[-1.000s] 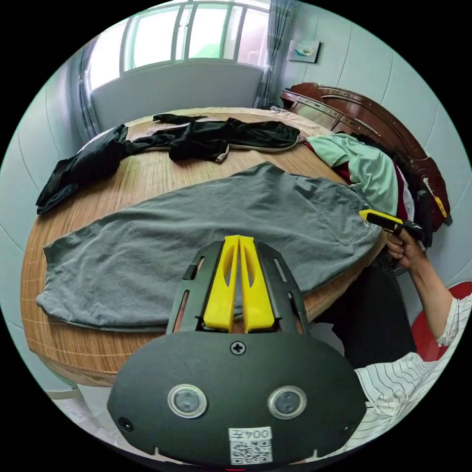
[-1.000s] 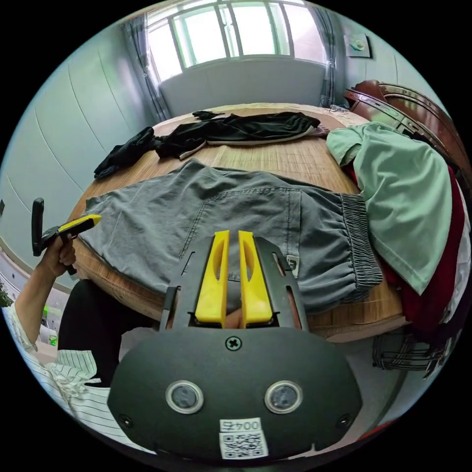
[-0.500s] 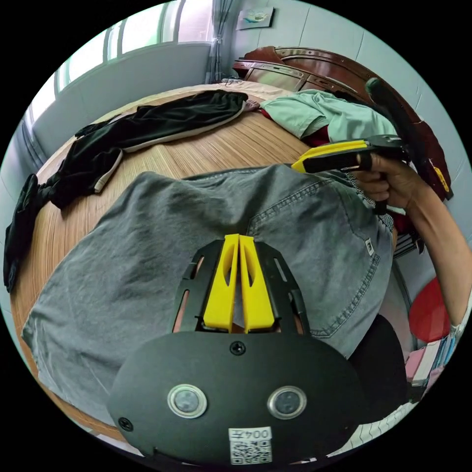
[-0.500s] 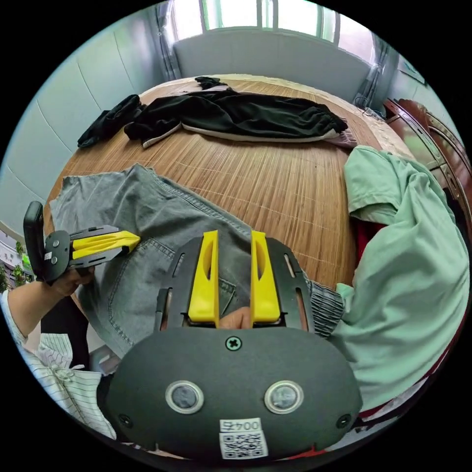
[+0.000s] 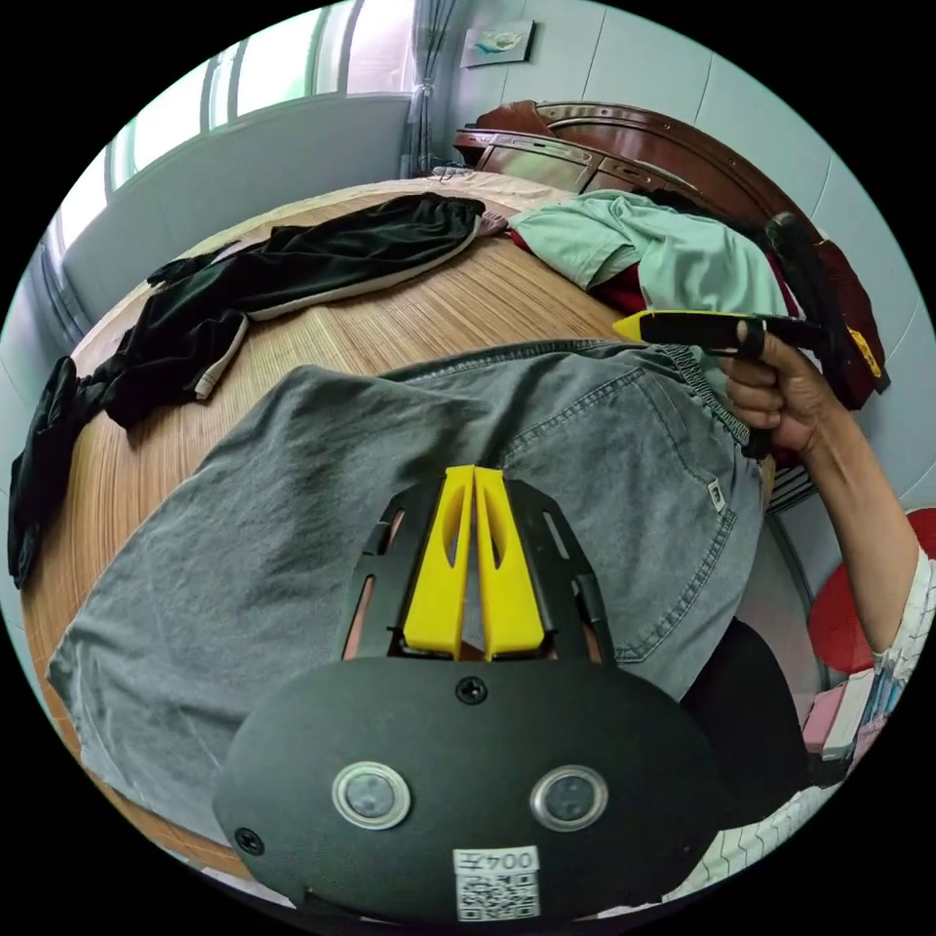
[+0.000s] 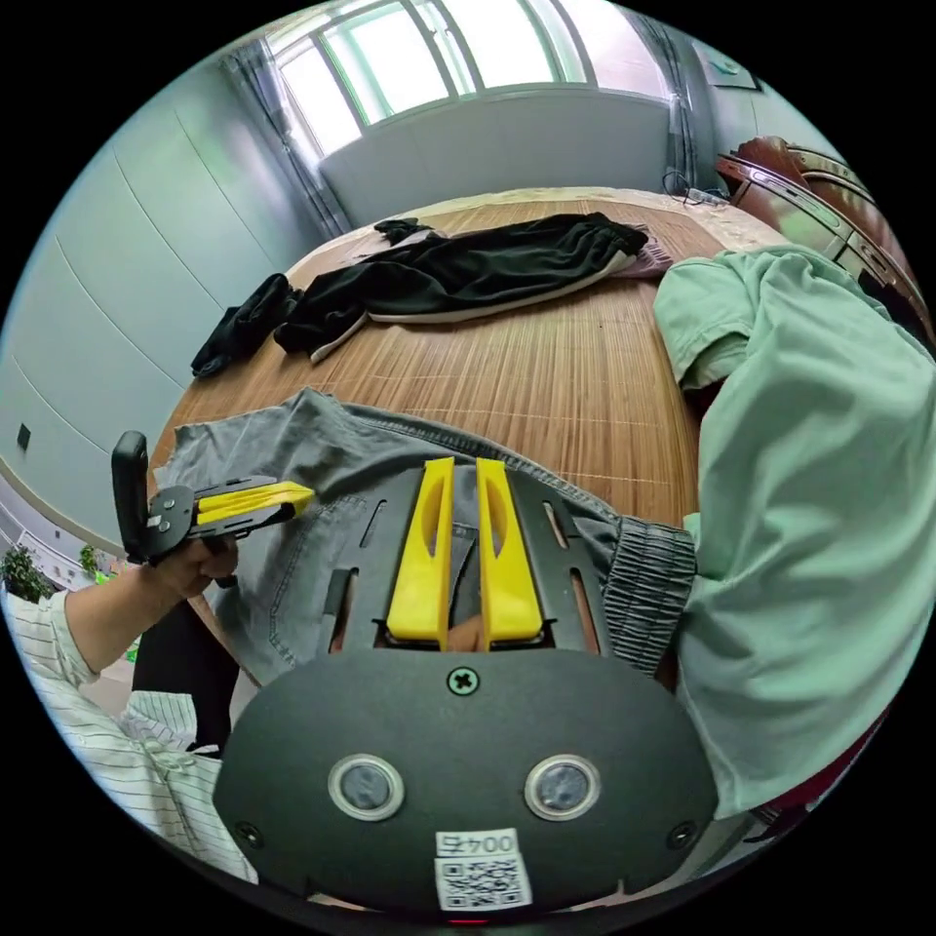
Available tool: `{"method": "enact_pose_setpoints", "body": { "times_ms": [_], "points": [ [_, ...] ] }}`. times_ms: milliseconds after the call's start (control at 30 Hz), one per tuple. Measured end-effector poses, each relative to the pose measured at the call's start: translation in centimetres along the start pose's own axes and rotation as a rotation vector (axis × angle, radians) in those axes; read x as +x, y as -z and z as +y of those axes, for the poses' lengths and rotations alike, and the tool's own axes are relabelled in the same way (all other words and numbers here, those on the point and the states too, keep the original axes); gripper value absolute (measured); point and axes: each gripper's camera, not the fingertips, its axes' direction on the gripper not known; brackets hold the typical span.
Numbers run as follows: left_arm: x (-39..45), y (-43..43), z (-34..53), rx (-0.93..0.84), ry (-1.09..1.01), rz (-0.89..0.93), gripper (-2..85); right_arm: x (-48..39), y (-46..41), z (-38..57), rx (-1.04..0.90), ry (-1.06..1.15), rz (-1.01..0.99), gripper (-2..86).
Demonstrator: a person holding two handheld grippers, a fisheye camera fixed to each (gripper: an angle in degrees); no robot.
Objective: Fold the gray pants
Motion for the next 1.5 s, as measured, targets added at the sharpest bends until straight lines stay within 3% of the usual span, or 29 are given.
{"method": "enact_pose_setpoints", "body": {
  "times_ms": [67, 300, 367, 567, 733, 867, 1000, 1233, 1400, 1500],
  "points": [
    [-0.8, 1.0, -1.4, 0.029, -0.012, -0.060, 0.1, -0.4, 0.5, 2.4, -0.011, -0.015, -0.007, 4.9],
    [-6.8, -3.5, -5.0, -0.063, 0.166, -0.022, 0.1, -0.9, -3.4, 4.9, -0.082, -0.055, -0.018, 3.9],
    [-6.9, -5.3, -4.3, -0.132, 0.169, -0.048, 0.1, -1.0, -4.2, 3.9, -0.054, -0.066, -0.038, 3.7],
    [-6.1, -7.1, -2.6, -0.103, 0.166, -0.080, 0.2, -5.3, -7.0, -5.6, 0.004, 0.093, -0.090, 4.0],
    [-4.5, -8.2, -2.9, -0.112, 0.125, -0.159, 0.2, -10.3, -15.4, -14.8, -0.223, 0.219, -0.162, 5.2],
    [-6.0, -9.0, -2.6, -0.098, 0.166, -0.083, 0.1, -13.9, -21.8, -18.8, -0.411, 0.248, -0.114, 6.9],
    [-7.9, -9.9, -2.2, -0.088, 0.217, 0.014, 0.1, -16.4, -24.2, -20.1, -0.467, 0.270, -0.074, 7.8],
    [-8.0, -11.3, -1.9, -0.078, 0.204, -0.008, 0.1, -18.9, -28.2, -20.3, -0.547, 0.336, 0.094, 5.6],
    [-8.7, -12.2, -1.1, -0.048, 0.202, 0.022, 0.1, -17.2, -28.4, -21.8, -0.489, 0.254, 0.068, 2.0],
    [-9.5, -13.4, -0.9, -0.073, 0.219, 0.040, 0.0, -14.4, -29.4, -22.4, -0.512, 0.126, -0.077, 2.3]
  ]
}}
